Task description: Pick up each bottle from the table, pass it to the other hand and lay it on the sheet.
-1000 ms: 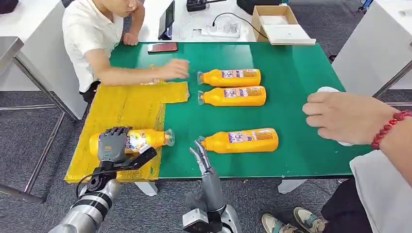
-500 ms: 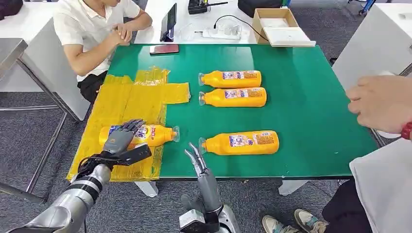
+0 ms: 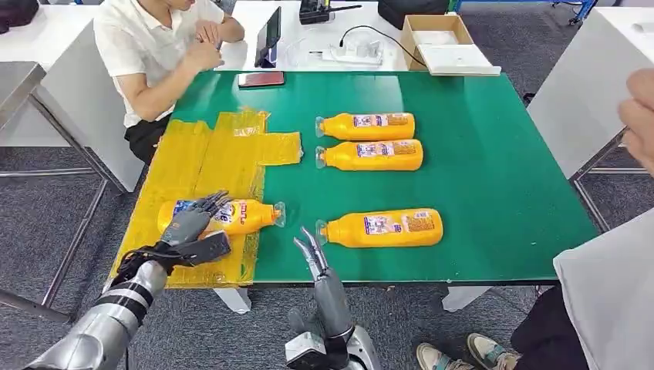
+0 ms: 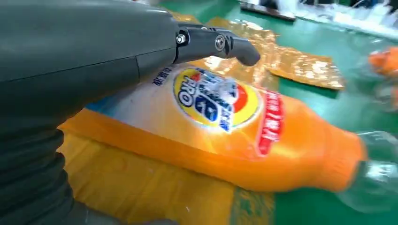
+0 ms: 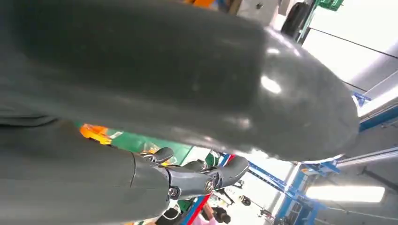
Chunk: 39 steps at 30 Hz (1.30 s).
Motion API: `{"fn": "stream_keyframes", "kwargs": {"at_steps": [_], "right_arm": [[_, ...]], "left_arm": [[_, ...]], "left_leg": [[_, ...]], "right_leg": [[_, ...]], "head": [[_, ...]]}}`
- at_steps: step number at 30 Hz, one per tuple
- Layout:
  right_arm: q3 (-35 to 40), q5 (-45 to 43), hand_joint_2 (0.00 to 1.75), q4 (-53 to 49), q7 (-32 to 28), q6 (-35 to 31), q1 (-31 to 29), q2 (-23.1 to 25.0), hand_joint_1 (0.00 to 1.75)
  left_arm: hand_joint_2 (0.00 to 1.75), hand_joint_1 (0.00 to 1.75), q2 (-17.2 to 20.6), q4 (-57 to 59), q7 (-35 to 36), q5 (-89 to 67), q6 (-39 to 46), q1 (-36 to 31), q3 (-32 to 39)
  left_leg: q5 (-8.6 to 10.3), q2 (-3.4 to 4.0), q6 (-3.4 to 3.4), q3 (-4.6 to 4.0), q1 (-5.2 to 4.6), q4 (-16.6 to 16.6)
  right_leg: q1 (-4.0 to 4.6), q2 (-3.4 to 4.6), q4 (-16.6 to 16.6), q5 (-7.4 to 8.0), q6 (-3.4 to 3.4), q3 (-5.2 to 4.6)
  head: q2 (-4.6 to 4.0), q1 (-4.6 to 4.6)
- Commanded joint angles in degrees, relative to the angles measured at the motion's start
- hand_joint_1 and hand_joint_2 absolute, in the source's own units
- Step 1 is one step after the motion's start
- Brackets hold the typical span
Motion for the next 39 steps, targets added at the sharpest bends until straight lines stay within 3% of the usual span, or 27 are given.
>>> {"fn": "stream_keyframes", "kwargs": {"at_steps": [1, 2, 5, 6, 8, 9, 12, 14, 21, 23, 25, 28, 32, 36, 39], "right_arm": [[1.8, 0.0, 0.0, 1.8, -1.8, -1.0, 0.4, -1.1, 0.0], [2.0, 0.0, 0.0, 1.0, -1.8, -1.3, 0.5, -1.4, 0.0], [1.3, 0.9, 0.0, 0.5, -1.8, -4.9, 0.7, -1.6, 0.0], [0.1, 1.8, 0.0, 0.3, -1.8, -5.8, 0.9, -1.5, 0.0], [-6.5, 5.9, 0.0, -1.6, -1.8, -5.8, 2.6, -0.2, 0.0], [-11.2, 9.3, 1.75, -2.9, -1.8, -5.8, 3.6, 0.4, 0.0], [-21.4, 16.8, 1.75, -0.9, -1.8, -5.8, 2.9, -0.4, 0.0], [-29.8, 21.1, 1.75, 0.1, -1.7, -5.8, 3.1, -0.7, 0.0], [-30.2, 21.3, 1.75, 0.4, -1.8, -5.8, 3.3, -1.7, 0.0], [-32.8, 29.0, 1.75, 1.1, 2.2, -5.8, 3.2, -1.7, 0.0], [-34.2, 37.1, 1.75, 4.4, 9.1, -5.8, 2.1, -5.9, 0.0], [-35.5, 38.4, 1.75, 9.2, 10.4, -5.8, 0.0, -9.6, 0.0], [-37.0, 47.1, 1.75, 14.3, 18.9, -5.8, -3.1, -13.8, 0.0], [-37.4, 48.6, 1.75, 19.5, 21.4, -4.4, -7.1, -15.6, 0.0], [-36.3, 49.9, 1.75, 24.7, 21.2, -3.8, -10.5, -15.3, 0.0]], "left_arm": [[1.75, 0.0, -2.2, -23.7, -2.2, 14.4, 15.9, 13.5, -3.9], [0.0, 0.0, -3.0, -27.4, -3.3, 20.4, 14.7, 14.9, -4.0], [0.0, 0.0, -4.9, -35.5, -5.8, 29.3, 18.8, 17.9, -3.3], [1.75, 0.0, -5.0, -38.1, -6.1, 31.9, 18.7, 18.7, -3.5], [1.75, 0.0, -5.8, -42.8, -7.0, 37.2, 19.2, 20.5, -3.1], [1.75, 0.0, -6.0, -45.9, -7.0, 41.1, 17.9, 21.8, -3.1], [1.75, 0.0, -6.3, -50.7, -5.7, 47.9, 14.9, 24.4, -3.4], [1.75, 0.0, -5.4, -52.1, 0.6, 58.8, 4.1, 27.0, -4.3], [1.75, 0.0, -5.0, -51.8, 0.0, 58.6, 3.5, 28.2, -3.9], [1.75, 0.0, -5.7, -52.6, -2.4, 57.7, 3.2, 29.0, -3.5], [1.75, 0.0, -5.8, -54.6, -1.4, 58.8, 0.3, 31.9, -3.6], [1.75, 0.0, -6.1, -56.3, -2.7, 56.6, 0.9, 34.3, -3.8], [1.75, 0.0, -6.5, -57.3, -4.2, 53.9, 1.9, 36.0, -4.4], [1.75, 0.0, -7.3, -57.1, -4.2, 54.8, 1.9, 36.5, -4.5], [1.75, 0.0, -8.2, -55.1, -6.0, 47.5, 9.1, 35.6, -5.9]], "left_leg": [[-0.09, 0.26, -0.08, 0.16, 0.04, -0.1], [-0.05, 0.08, -0.04, 0.02, 0.02, -0.1], [-0.11, 0.01, -0.05, -0.27, 0.05, 0.1], [-0.08, 0.0, -0.04, -0.36, 0.02, 0.0], [-0.1, 0.0, -0.02, -0.46, -0.01, 0.1], [-0.16, 0.05, -0.05, -0.4, 0.0, 0.1], [-0.18, 0.05, -0.05, -0.44, -0.03, 0.1], [-0.06, 0.1, 0.02, -0.61, -0.09, 0.0], [-0.08, 0.06, 0.0, -0.65, -0.07, 0.0], [-0.12, 0.13, -0.04, -0.57, -0.06, 0.0], [-0.13, 0.08, -0.05, -0.51, -0.06, 0.0], [-0.14, 0.14, 0.01, -0.36, -0.08, -0.1], [-0.07, 0.0, 0.06, -0.65, -0.13, 0.0], [-0.15, 0.14, 0.08, -0.65, -0.22, 0.0], [-0.14, 0.08, 0.06, -0.68, -0.2, 0.0]], "right_leg": [[0.05, 0.15, -0.1, -0.02, -0.1, 0.11], [0.03, -0.03, -0.1, -0.04, -0.05, -0.01], [0.07, -0.12, 0.0, -0.11, -0.07, -0.3], [0.05, -0.11, -0.1, -0.09, -0.06, -0.39], [0.02, -0.08, 0.0, -0.09, -0.05, -0.46], [0.04, -0.06, 0.0, -0.15, -0.08, -0.41], [0.02, -0.12, 0.0, -0.17, -0.1, -0.48], [-0.05, -0.01, -0.1, -0.01, -0.02, -0.67], [-0.04, -0.07, -0.1, -0.04, -0.04, -0.68], [-0.03, -0.02, -0.1, -0.06, -0.08, -0.62], [-0.02, -0.09, -0.1, -0.09, -0.09, -0.55], [-0.04, -0.04, -0.2, -0.07, -0.03, -0.4], [-0.1, -0.09, -0.1, -0.03, 0.03, -0.65], [-0.18, 0.07, -0.1, -0.06, 0.13, -0.65], [-0.16, 0.0, -0.1, -0.06, 0.12, -0.65]], "head": [[0.0, -0.02], [0.0, 0.0], [0.0, 0.0], [0.0, 0.0], [0.0, -0.02], [0.0, 0.0], [0.0, 0.02], [-0.02, -0.02], [-0.02, 0.0], [0.0, -0.02], [0.0, -0.02], [0.0, -0.04], [-0.02, 0.0], [-0.02, -0.02], [0.0, -0.02]]}}
